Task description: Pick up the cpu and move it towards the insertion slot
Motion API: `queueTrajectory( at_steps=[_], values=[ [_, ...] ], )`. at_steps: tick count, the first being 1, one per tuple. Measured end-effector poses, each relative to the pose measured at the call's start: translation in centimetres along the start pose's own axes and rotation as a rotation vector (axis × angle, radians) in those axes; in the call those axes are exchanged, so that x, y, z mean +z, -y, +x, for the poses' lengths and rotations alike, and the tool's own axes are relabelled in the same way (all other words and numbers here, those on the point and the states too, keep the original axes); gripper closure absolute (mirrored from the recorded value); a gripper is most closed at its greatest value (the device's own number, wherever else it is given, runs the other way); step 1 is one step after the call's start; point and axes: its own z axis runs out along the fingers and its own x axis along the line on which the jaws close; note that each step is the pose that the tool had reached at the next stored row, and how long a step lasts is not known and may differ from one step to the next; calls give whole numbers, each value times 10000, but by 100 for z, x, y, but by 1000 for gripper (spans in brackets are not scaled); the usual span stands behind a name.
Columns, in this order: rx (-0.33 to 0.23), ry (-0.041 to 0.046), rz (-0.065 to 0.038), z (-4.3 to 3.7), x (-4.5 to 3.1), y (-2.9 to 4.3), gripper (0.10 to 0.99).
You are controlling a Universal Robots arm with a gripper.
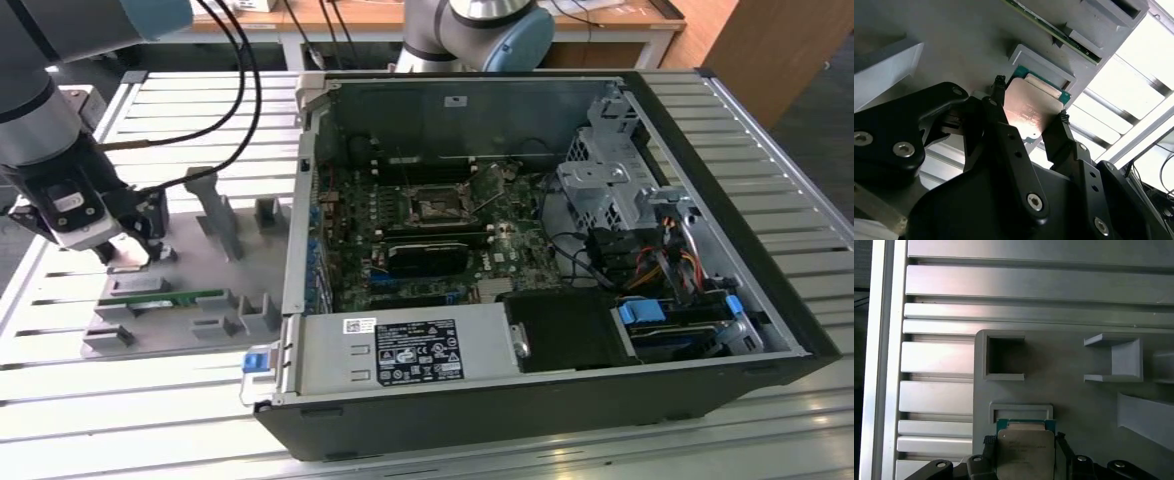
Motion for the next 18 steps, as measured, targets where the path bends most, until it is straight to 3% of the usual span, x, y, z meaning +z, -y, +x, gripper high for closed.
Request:
queueTrajectory(
  at_steps=[18],
  values=[
    [10,0,0,-1,-321,-10,541]
  ],
)
